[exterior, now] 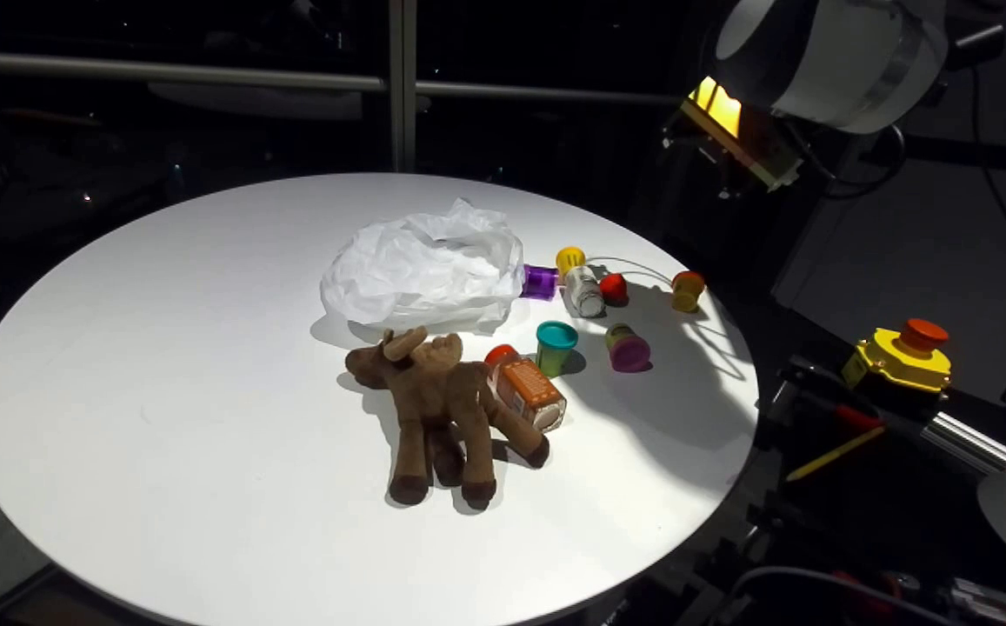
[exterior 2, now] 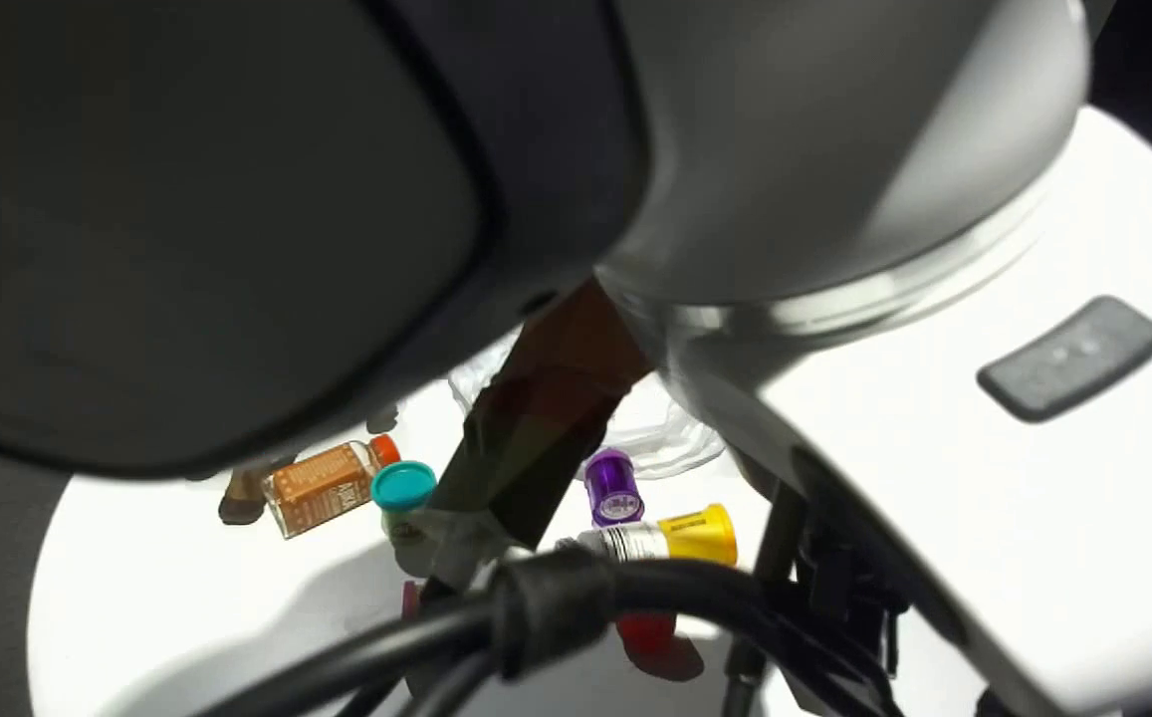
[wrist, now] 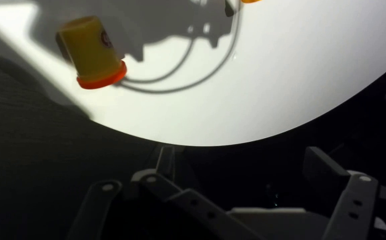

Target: Remove the things from the plastic bag and put them on the table

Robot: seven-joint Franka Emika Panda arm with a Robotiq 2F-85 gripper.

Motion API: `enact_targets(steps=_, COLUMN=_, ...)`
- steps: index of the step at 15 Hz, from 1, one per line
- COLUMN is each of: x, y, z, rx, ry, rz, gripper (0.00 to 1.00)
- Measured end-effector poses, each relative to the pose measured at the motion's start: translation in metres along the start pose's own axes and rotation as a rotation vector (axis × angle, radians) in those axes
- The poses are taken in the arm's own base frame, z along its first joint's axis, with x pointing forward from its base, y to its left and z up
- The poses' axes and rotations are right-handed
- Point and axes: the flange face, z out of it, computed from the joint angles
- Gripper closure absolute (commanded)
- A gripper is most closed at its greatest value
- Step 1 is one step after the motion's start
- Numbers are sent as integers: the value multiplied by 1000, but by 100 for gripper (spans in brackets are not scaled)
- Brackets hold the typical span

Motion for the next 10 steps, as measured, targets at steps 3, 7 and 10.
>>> enact_targets(steps=3, x=-14, y=17, z=-6, rx=-63, ry=-21, rz=-24, gripper=0)
enact_targets(steps=7, x=-55, y=43, z=-1, rx=-157, ry=-55, rz=-99, gripper=0)
enact_targets(steps=10, x=-54, y=44, z=1, rx=-160, ry=-52, rz=-93, gripper=0)
